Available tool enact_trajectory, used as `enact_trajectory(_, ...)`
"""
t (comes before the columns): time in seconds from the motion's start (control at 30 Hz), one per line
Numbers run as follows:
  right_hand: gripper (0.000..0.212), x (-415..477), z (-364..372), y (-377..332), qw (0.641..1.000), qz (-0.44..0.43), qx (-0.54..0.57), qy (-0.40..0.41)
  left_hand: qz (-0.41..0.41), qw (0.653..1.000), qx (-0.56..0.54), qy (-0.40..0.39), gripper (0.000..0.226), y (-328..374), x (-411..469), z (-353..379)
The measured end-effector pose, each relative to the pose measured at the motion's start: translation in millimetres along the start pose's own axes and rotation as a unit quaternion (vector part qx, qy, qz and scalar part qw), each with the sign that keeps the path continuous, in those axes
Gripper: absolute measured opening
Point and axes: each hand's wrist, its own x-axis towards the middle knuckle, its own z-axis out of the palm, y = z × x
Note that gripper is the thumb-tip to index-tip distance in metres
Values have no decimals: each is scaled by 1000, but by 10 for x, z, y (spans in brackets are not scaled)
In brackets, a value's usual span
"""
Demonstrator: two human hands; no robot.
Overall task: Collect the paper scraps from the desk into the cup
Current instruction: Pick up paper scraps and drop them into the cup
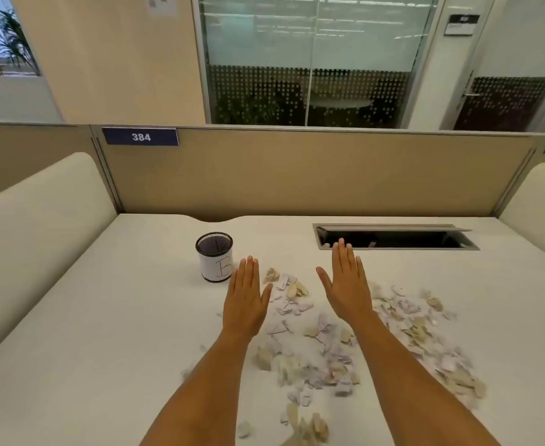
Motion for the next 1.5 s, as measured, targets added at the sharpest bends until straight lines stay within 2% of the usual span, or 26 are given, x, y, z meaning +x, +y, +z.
enact_trajectory(0.1,90,-151,197,59,1000,6,4,-24,-8,1000,-5,-22,63,-21,-166,205)
enact_trajectory(0.23,71,-340,483,127,998,25,11,-60,-14,999,13,-50,63,-44,-337,416)
enact_trajectory(0.43,67,-557,782,167,992,41,20,-115,-19,996,-6,-90,61,-43,-484,562)
enact_trajectory(0.73,62,-589,865,154,989,39,28,-138,-36,993,-72,-92,55,-20,-502,592)
enact_trajectory(0.87,60,-547,837,82,987,39,66,-142,-43,981,-162,-94,50,125,-449,521)
enact_trajectory(1.03,57,-558,755,-7,977,34,125,-170,4,968,-218,-125,48,272,-560,475)
enact_trajectory(1.3,54,-711,619,16,964,-69,65,-250,123,961,-106,-223,57,141,-710,451)
enact_trajectory(1.5,54,-771,573,-2,961,-92,60,-256,114,965,-113,-205,45,151,-705,374)
